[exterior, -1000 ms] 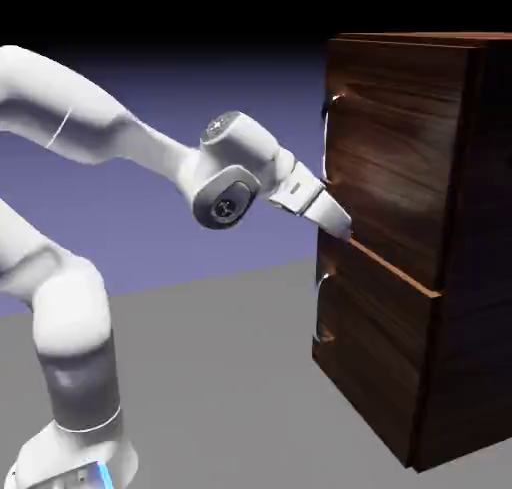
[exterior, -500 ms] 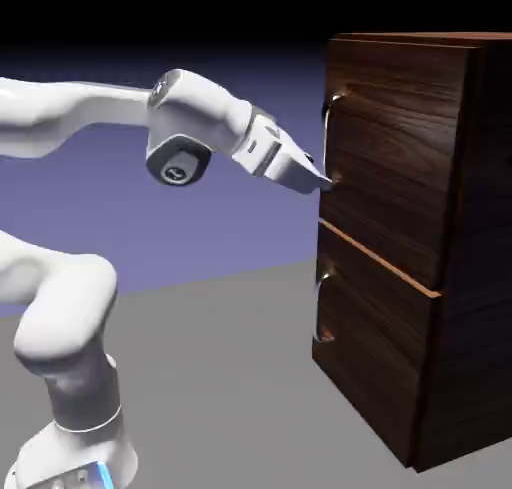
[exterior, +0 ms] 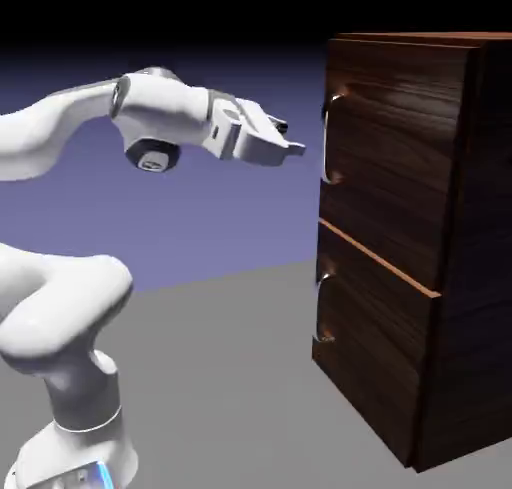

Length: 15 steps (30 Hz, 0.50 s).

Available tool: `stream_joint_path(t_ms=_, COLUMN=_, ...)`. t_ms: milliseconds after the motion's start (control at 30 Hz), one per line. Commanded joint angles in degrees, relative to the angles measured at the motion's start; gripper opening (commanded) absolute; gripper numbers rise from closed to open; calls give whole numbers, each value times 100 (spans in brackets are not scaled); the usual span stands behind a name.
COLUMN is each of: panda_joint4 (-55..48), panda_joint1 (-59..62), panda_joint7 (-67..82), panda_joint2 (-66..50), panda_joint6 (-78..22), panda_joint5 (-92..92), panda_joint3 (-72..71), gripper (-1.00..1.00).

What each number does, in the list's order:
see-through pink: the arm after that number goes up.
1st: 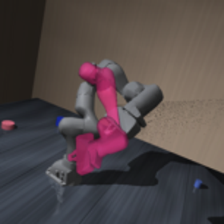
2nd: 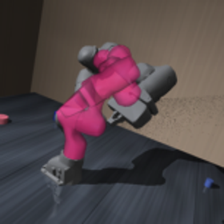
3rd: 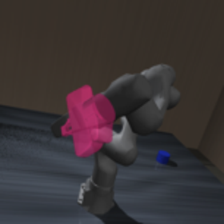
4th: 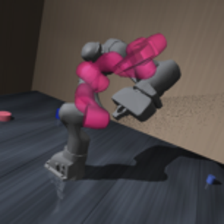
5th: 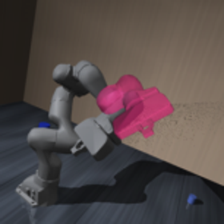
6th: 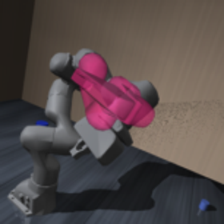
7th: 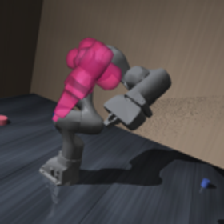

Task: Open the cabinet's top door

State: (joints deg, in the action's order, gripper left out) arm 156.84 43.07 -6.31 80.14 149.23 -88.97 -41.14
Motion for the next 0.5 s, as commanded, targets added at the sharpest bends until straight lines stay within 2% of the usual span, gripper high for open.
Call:
stream_joint_path(t_ms=0, panda_joint4=-12, panda_joint1=123, panda_joint7=101, panda_joint2=133, panda_joint6=-70, panda_joint5=-250, panda_joint3=-115, gripper=100)
stream_joint_path(t_ms=467, panda_joint4=-175, panda_joint1=1839, panda_joint7=1519, panda_joint2=1995, panda_joint6=-1041, panda_joint5=-3738, panda_joint3=-1729, gripper=100)
